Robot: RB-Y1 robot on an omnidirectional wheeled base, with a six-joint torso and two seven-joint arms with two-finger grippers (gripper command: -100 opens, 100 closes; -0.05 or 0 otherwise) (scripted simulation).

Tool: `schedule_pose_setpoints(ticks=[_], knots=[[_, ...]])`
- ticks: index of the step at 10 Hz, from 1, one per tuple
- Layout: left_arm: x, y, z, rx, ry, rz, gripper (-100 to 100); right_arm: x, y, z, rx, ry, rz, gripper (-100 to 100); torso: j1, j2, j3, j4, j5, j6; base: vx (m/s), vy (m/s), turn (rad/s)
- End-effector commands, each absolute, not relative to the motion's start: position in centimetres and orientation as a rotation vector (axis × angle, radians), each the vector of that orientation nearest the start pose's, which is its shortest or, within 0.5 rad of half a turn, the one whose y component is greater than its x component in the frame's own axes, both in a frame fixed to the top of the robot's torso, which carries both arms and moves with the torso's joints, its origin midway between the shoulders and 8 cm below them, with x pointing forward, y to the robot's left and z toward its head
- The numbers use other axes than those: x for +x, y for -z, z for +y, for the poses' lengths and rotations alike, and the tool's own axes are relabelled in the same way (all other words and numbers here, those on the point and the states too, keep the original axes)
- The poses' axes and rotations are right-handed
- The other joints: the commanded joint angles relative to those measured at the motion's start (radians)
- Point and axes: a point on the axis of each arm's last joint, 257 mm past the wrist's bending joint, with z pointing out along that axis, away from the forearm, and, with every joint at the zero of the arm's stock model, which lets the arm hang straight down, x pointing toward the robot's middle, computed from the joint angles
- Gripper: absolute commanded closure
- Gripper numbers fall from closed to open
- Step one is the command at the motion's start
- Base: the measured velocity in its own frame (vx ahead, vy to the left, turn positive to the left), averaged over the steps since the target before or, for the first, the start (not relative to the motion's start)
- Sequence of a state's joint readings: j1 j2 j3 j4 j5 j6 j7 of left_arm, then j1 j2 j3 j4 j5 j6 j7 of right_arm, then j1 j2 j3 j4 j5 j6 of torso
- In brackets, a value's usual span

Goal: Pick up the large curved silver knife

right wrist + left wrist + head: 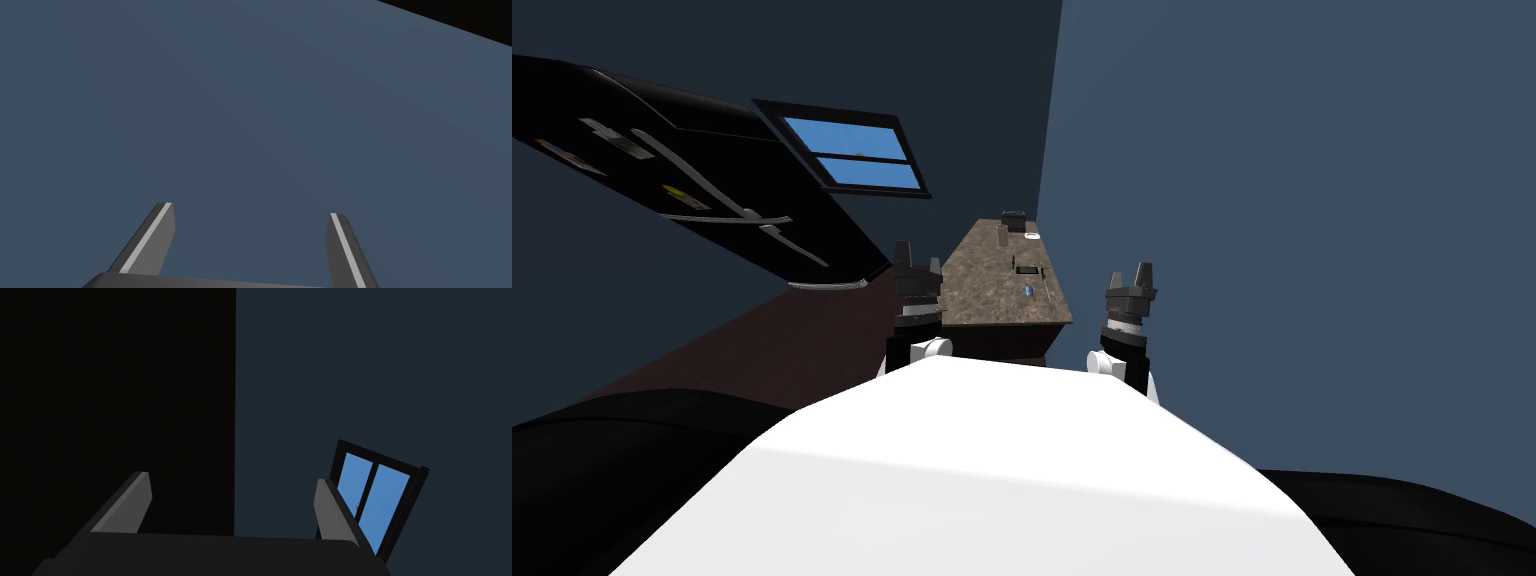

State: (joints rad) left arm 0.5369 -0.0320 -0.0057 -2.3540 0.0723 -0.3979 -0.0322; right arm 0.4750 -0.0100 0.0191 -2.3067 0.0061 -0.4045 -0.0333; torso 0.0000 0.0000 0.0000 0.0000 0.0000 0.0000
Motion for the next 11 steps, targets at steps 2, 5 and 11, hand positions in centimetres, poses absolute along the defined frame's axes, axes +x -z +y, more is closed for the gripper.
schedule_pose_setpoints(ticks=[2, 5, 11], knots=[[34.2, -2.6, 29.3, -0.761, 1.298, 0.592, 0, 38.1, -0.6, -26.7, 0.741, -1.402, 0.708, -100, 0.000, 0.000, 0.000, 0.000, 0.000, 0.000, -0.008, 0.016, 0.019], [34.2, -2.6, 29.3, -0.761, 1.298, 0.592, 0, 41.0, 1.8, -26.8, 0.818, -1.465, 0.758, -100, 0.002, 0.001, 0.000, 0.000, 0.000, 0.000, -0.020, 0.033, 0.022], [34.2, -2.6, 29.3, -0.761, 1.298, 0.592, 0, 46.1, 5.9, -27.5, 0.987, -1.557, 0.812, -100, 0.001, 0.000, 0.000, 0.000, 0.000, 0.000, -0.010, 0.026, 0.021]])
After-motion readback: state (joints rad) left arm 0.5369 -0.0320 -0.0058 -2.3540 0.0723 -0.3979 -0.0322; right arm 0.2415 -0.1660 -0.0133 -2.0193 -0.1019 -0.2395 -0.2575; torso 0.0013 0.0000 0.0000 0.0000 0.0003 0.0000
